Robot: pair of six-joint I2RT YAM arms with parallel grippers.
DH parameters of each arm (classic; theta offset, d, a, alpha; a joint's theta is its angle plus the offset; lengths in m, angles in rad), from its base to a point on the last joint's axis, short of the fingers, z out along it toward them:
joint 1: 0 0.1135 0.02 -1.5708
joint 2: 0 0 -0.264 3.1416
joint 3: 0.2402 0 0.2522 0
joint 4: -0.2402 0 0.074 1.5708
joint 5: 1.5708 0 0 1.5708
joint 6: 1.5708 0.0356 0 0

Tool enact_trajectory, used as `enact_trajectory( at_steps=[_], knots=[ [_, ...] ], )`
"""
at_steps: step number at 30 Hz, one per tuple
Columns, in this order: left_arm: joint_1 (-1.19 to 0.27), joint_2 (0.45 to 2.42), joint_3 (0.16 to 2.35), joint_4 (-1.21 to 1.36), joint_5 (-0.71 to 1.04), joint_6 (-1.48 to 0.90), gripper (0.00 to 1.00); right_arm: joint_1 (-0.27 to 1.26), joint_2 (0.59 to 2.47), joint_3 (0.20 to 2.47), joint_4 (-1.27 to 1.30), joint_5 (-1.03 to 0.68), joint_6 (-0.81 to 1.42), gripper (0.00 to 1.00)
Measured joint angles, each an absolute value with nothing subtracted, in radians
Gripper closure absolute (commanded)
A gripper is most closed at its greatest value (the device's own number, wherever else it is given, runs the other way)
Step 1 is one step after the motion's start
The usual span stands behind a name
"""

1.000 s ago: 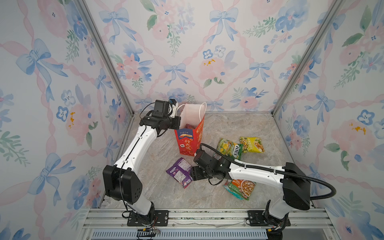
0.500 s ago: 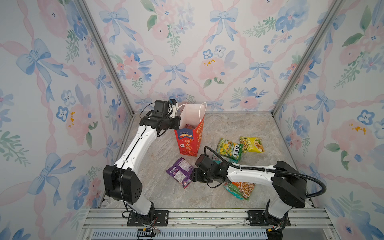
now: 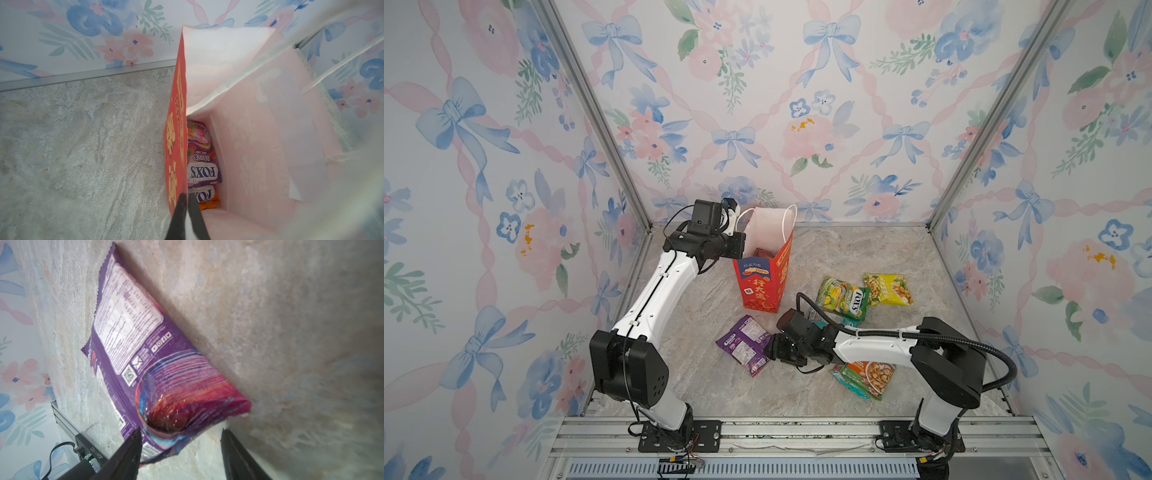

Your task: Place the snacks into the paper bag

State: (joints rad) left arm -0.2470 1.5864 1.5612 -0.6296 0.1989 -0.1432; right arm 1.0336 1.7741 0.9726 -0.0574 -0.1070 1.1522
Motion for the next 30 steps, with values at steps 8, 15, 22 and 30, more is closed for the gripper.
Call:
enact_trajectory(
  at_steps=[8,15,22,30],
  knots=[
    [-0.247,1.586,1.561,-0.630,0.199,-0.143,1.00,1.033,1.790,0.963,-0.015,-0.101,1.188,0.54],
    [-0.247,1.586,1.561,-0.630,0.199,-0.143,1.00,1.024,1.794,0.962,-0.013,-0.074,1.184,0.77],
    [-0.247,1.586,1.561,-0.630,0.199,-0.143,1.00,1.023,1.795,0.962,-0.016,-0.048,1.144,0.98],
    [-0.247,1.586,1.561,-0.630,0.199,-0.143,1.00,1.023,1.737,0.969,-0.075,0.015,1.067,1.00]
  ],
)
